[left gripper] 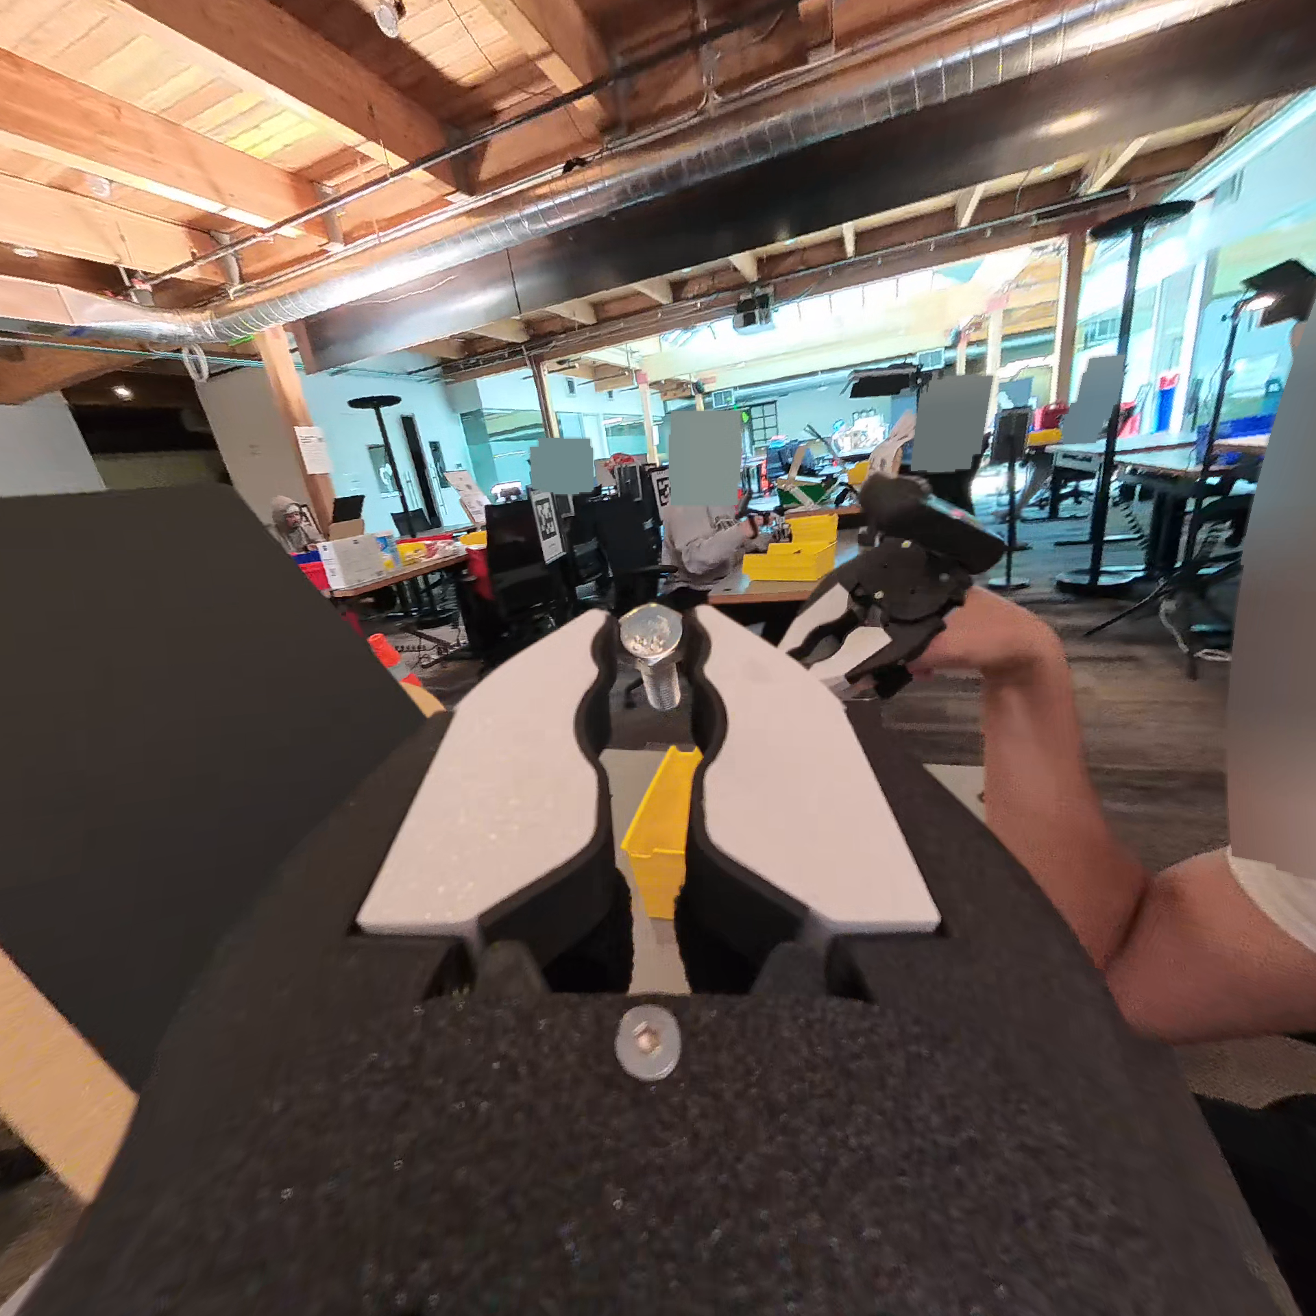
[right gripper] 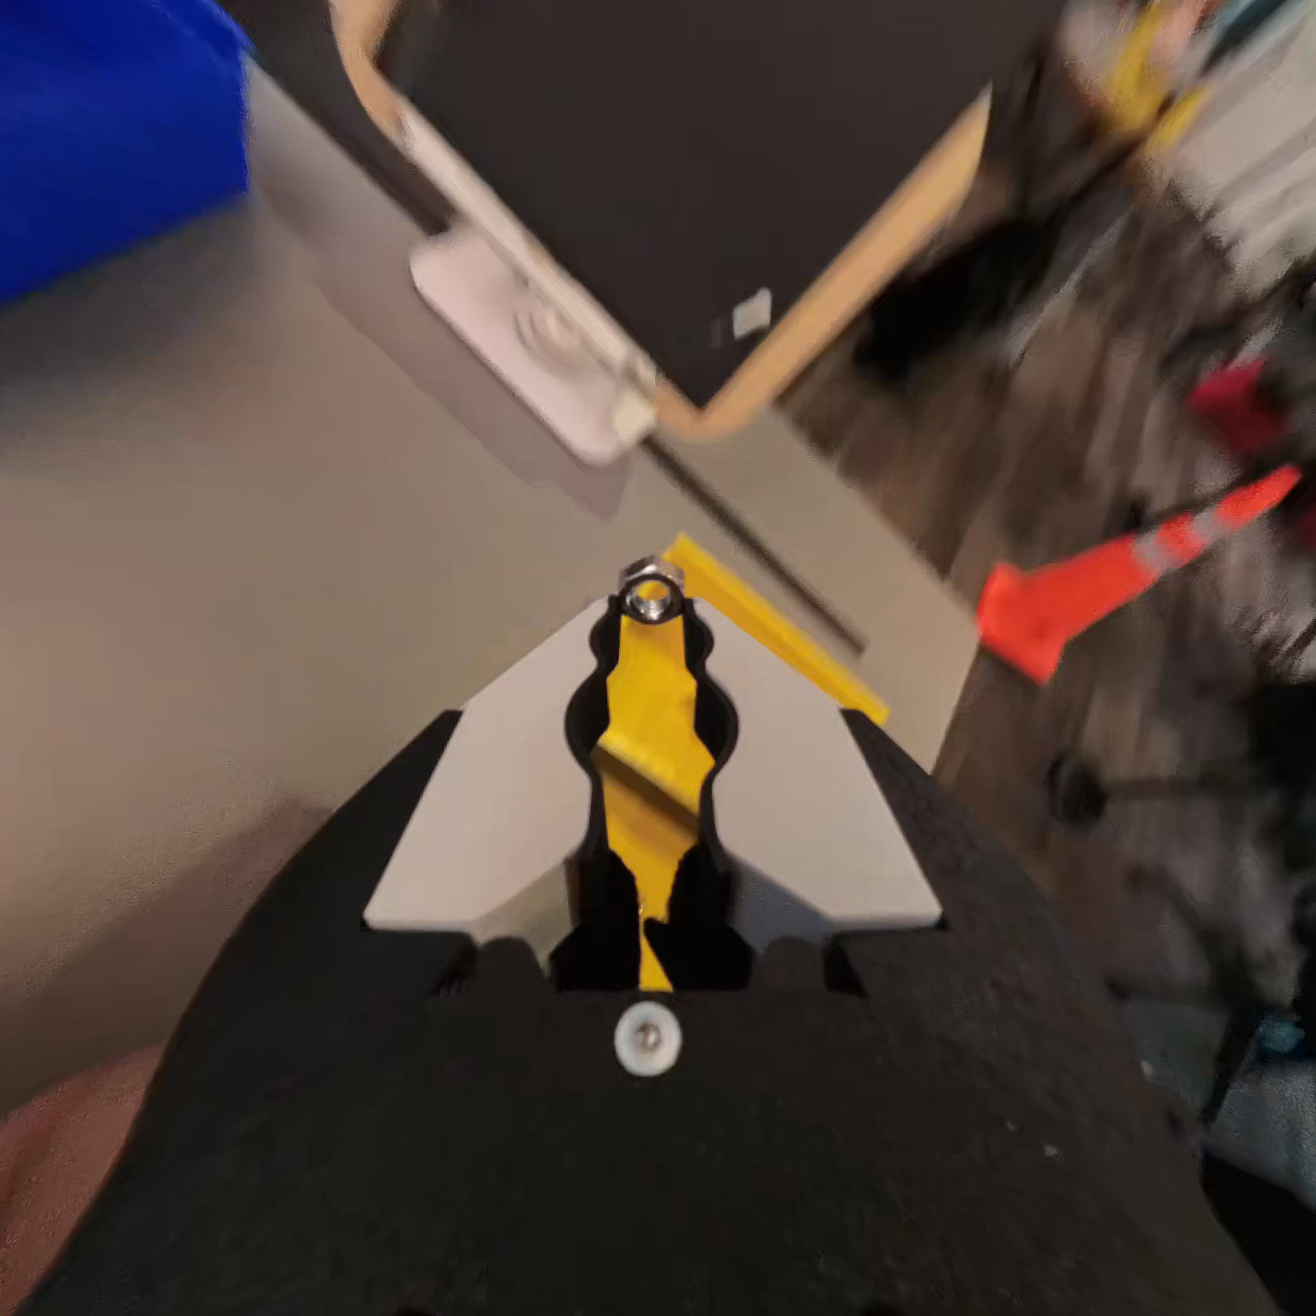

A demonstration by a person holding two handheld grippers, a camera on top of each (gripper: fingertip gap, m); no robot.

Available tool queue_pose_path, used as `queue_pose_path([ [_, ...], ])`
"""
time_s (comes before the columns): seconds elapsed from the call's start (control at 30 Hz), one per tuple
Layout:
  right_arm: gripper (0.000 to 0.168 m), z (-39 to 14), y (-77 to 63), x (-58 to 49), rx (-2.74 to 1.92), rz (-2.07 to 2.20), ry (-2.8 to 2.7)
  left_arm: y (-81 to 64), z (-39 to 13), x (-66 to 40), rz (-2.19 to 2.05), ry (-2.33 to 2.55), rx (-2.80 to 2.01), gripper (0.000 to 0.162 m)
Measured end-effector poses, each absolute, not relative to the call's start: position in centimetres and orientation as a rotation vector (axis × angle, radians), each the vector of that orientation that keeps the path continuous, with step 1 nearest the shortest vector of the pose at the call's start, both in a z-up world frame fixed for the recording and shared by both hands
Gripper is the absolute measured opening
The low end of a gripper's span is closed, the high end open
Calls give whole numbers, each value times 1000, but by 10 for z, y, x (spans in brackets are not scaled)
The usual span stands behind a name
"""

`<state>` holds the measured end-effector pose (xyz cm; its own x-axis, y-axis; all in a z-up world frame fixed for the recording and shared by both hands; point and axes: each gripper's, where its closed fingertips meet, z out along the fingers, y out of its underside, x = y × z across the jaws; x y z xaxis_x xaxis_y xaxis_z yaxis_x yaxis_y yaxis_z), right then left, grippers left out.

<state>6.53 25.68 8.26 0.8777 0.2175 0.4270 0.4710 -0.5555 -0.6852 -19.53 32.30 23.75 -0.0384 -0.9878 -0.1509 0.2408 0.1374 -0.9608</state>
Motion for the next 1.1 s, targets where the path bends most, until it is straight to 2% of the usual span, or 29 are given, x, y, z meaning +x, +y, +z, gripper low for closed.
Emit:
queue_pose_path([
  [0.1,17,19,228,116,-2519,-242,-274,311,239,-197,-1236,1159,-884,17],
  [0.27,16,-98,170,151,-3132,69,-356,296,240,-193,-1259,1196,-866,17],
  [0.4,16,-154,147,173,-3288,-76,-662,289,238,-191,-1248,1225,-856,17],
  [0.7,17,-190,152,165,-3183,-2,-833,289,239,-196,-1270,1228,-848,17],
  [0.93,20,-189,152,161,-3149,37,-768,285,235,-193,-1265,1266,-841,17],
  [1.0,23,-177,156,161,-3119,24,-716,283,233,-191,-1251,1291,-828,17],
  [1.1,28,-124,186,141,-2926,68,-625,279,228,-189,-1234,1338,-824,17],
])
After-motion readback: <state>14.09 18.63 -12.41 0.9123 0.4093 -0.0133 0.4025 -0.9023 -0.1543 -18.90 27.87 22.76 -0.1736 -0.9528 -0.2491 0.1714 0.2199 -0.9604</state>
